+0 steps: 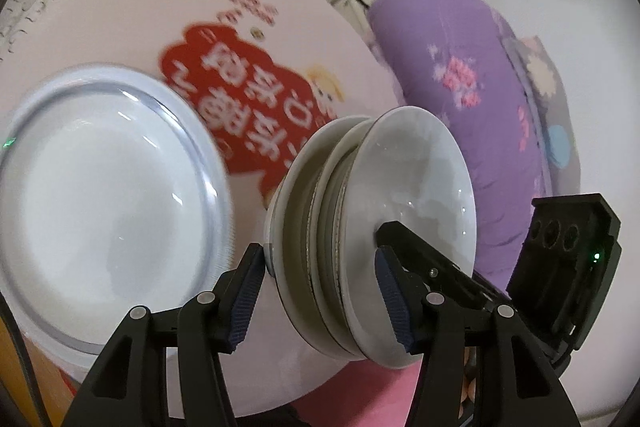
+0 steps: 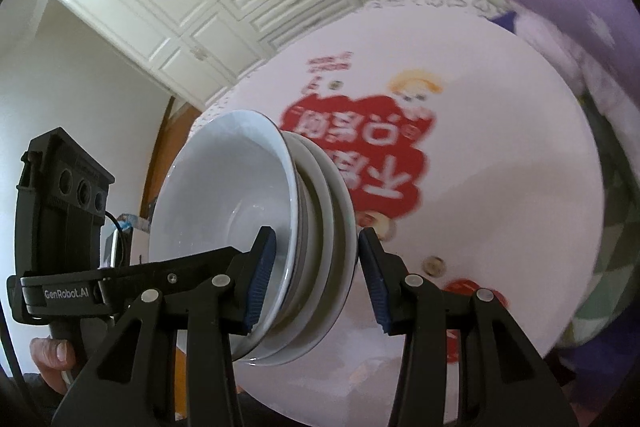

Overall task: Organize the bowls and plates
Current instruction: 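Lift the bowl stack and lower it onto the grey-rimmed plate stack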

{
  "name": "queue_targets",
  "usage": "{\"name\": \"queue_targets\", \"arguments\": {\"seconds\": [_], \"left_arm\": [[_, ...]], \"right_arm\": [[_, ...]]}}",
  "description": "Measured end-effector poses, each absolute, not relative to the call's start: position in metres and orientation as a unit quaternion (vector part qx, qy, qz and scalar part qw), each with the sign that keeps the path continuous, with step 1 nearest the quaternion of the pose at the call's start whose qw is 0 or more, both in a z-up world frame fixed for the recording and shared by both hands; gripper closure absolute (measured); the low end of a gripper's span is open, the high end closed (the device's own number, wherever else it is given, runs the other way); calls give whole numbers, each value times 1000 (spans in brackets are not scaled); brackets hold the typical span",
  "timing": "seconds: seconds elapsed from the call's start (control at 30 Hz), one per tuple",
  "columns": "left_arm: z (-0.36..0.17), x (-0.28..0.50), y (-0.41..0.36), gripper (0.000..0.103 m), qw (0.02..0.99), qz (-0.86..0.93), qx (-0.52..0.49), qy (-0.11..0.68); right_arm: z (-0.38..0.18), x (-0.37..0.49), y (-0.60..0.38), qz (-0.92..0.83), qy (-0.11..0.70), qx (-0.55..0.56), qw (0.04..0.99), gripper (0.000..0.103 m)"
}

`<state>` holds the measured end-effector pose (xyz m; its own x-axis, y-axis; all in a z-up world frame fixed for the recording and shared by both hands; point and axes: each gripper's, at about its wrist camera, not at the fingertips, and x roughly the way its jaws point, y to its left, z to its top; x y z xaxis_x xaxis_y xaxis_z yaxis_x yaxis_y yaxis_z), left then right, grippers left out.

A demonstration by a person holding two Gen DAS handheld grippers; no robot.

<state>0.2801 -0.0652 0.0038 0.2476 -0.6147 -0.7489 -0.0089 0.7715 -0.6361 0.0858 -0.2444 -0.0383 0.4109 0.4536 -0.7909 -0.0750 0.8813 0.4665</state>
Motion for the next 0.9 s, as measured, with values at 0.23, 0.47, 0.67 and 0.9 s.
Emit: {"name": "queue_targets", "arguments": {"seconds": [0.23, 0.47, 0.67, 0.9], "left_arm": [[21, 274, -4, 52, 762, -163, -281, 560], [30, 255, 42, 52, 767, -127, -293, 556], [9, 249, 64, 52, 743, -107, -321, 578], [1, 242, 79, 52, 725, -105, -338, 590]], "right_arm": [[-38, 102, -189, 208, 522, 158, 812, 59], [-45, 114, -143, 246, 530, 145, 798, 59], [-59, 119, -118, 251, 546, 134, 788, 59], [-78, 121, -113, 256, 572, 144, 766, 59]]}}
